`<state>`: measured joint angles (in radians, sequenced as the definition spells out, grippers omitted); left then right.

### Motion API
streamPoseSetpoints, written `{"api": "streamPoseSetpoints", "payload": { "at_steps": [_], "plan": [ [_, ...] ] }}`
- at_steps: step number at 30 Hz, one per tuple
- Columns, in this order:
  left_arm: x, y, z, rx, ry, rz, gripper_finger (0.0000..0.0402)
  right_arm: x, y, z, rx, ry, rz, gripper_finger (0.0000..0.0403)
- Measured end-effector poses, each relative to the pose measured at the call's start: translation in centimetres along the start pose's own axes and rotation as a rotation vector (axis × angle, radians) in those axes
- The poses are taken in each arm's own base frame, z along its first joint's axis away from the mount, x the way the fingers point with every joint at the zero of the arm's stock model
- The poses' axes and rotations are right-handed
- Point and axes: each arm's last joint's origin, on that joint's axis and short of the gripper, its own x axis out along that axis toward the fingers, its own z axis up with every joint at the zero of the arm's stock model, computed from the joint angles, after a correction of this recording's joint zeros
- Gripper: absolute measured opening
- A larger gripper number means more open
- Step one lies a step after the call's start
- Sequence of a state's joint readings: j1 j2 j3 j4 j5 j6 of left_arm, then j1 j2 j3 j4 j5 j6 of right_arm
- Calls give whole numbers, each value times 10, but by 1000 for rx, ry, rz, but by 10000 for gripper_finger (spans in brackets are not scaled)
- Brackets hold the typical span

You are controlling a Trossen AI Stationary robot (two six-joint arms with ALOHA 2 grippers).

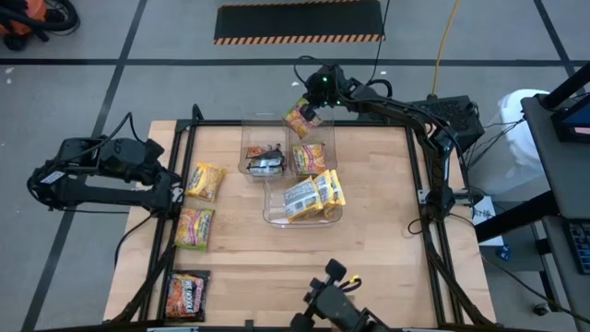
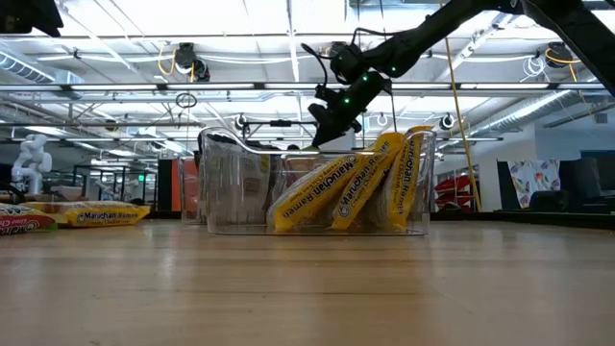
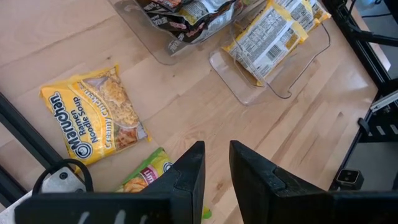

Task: Sort Maruchan noodles
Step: Put the green noodle pack into the top right transparent bin

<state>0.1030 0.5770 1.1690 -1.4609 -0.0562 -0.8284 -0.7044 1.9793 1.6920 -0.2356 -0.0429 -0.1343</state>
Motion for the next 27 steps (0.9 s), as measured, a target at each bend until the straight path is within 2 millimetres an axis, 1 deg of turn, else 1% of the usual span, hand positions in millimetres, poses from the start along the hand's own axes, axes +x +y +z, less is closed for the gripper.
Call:
{"api": "streamPoseSetpoints", "payload": {
  "at_steps": [5,18,21,24,27],
  "plan": [
    [0,0,0,0,0,0,79,0,3,0,15,3,-13,0],
    [0,0,0,3,0,-1,79,1,3,-1,178,0,-18,0],
    [0,0,0,3,0,0,79,5,4,-9,205,-4,-35,0],
    [0,0,0,3,0,0,79,10,6,-26,239,45,-35,0],
    [0,0,0,4,0,0,79,15,8,-41,239,51,-35,0]
  ]
}}
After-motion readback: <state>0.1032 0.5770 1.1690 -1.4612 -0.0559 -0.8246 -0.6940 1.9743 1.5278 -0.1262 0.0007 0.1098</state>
